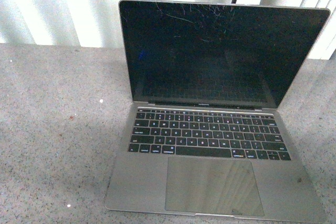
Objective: Close laptop
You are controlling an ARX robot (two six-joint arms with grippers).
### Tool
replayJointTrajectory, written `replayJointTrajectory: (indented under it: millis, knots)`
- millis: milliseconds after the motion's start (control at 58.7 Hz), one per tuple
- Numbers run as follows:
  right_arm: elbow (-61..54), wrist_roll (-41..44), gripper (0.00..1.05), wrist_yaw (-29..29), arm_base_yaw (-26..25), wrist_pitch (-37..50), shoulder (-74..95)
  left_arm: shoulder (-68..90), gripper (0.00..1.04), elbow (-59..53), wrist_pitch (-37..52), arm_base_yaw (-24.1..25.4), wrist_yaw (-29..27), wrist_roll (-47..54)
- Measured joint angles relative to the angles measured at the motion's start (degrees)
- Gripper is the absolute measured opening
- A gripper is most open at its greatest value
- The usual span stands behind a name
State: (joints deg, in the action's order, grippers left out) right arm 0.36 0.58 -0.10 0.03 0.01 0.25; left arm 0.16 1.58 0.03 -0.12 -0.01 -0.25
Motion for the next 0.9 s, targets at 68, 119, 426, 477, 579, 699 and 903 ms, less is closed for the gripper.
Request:
replayJointTrajectory:
  millis: [68,119,426,477,579,699,903]
  knots:
    - [0.0,0.0,0.97,0.0,0.0,0.0,0.0,0.0,0.98,0.0,0.0,0.0,0.0,0.0]
    - [0.0,0.0,0.97,0.0,0.0,0.0,0.0,0.0,0.98,0.0,0.0,0.0,0.0,0.0]
    - [0.0,0.0,0.97,0.0,0.0,0.0,0.0,0.0,0.98,0.0,0.0,0.0,0.0,0.0]
    - [0.0,0.0,0.97,0.0,0.0,0.0,0.0,0.0,0.98,0.0,0.0,0.0,0.0,0.0]
    - [0.0,0.0,0.97,0.0,0.0,0.0,0.0,0.0,0.98,0.0,0.0,0.0,0.0,0.0]
    - [0.0,0.0,0.97,0.0,0.0,0.0,0.0,0.0,0.98,0.0,0.0,0.0,0.0,0.0]
    - [0.0,0.0,0.97,0.0,0.0,0.0,0.0,0.0,0.98,0.0,0.0,0.0,0.0,0.0]
